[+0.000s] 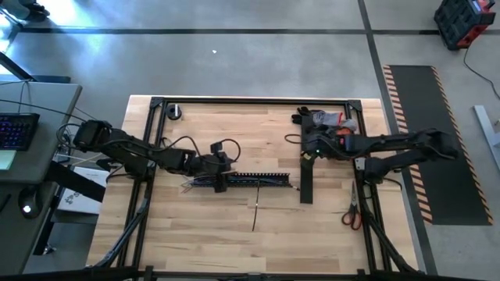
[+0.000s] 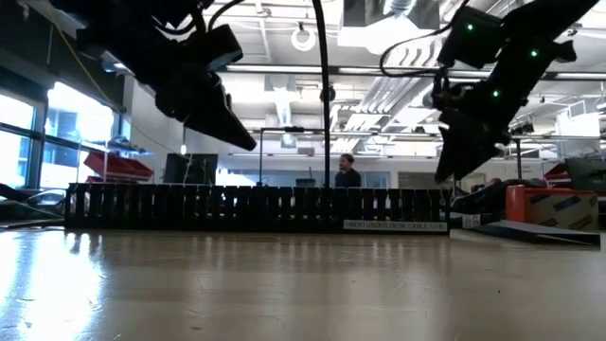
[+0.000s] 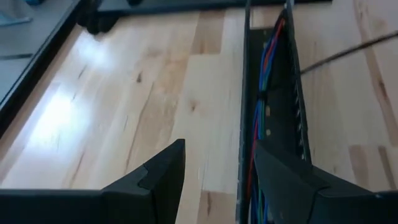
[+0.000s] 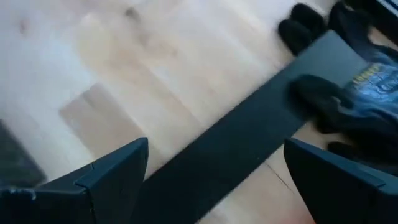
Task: Ziptie cables
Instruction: Close the black cable duct using the black cable duct lid
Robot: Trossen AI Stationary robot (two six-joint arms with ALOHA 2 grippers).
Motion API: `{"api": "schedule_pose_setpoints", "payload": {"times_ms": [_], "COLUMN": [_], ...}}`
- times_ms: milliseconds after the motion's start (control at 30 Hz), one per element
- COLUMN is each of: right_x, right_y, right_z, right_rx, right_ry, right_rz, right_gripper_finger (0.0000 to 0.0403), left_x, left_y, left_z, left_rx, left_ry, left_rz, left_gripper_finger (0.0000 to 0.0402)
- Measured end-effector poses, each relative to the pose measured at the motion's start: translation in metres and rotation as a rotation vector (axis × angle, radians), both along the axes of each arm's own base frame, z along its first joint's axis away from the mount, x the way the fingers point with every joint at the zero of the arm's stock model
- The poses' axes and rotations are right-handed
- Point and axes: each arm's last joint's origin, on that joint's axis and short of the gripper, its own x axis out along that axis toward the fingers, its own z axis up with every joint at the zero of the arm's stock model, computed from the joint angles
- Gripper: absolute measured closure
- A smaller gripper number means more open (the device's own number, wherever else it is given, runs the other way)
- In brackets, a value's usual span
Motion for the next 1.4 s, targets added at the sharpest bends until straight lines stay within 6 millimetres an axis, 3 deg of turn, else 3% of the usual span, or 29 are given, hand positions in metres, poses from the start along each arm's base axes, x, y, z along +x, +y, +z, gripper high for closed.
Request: {"api": "schedule_pose_setpoints", "payload": {"times_ms": [300, 433, 833, 1067, 1400], "right_x": [-0.01, -0.008, 0.012, 0.028, 0.029], "right_y": [0.013, 0.014, 0.006, 0.002, -0.004], "right_z": [-0.024, -0.031, -0.069, -0.077, -0.084], "right_rx": [-0.211, -0.201, -0.176, -0.138, -0.121], "right_ry": [-0.182, -0.241, -0.191, -0.199, -0.168], "right_rz": [-0.356, -0.444, -0.484, -0.453, -0.459], "right_gripper_finger": [0.0046, 0.0046, 0.0046, 0.0046, 0.0046], "left_x": [0.001, 0.001, 0.004, 0.004, 0.003], "left_y": [0.003, 0.006, 0.01, 0.009, 0.009], "left_z": [-0.001, -0.001, 0.003, 0.003, 0.002], "left_rx": [-0.013, -0.013, -0.032, -0.036, -0.037], "left_ry": [-0.09, -0.092, -0.14, -0.138, -0.127], "left_rz": [0.011, 0.021, 0.033, 0.034, 0.035], "left_gripper_finger": [0.0228, 0.0228, 0.0228, 0.0228, 0.0228]}}
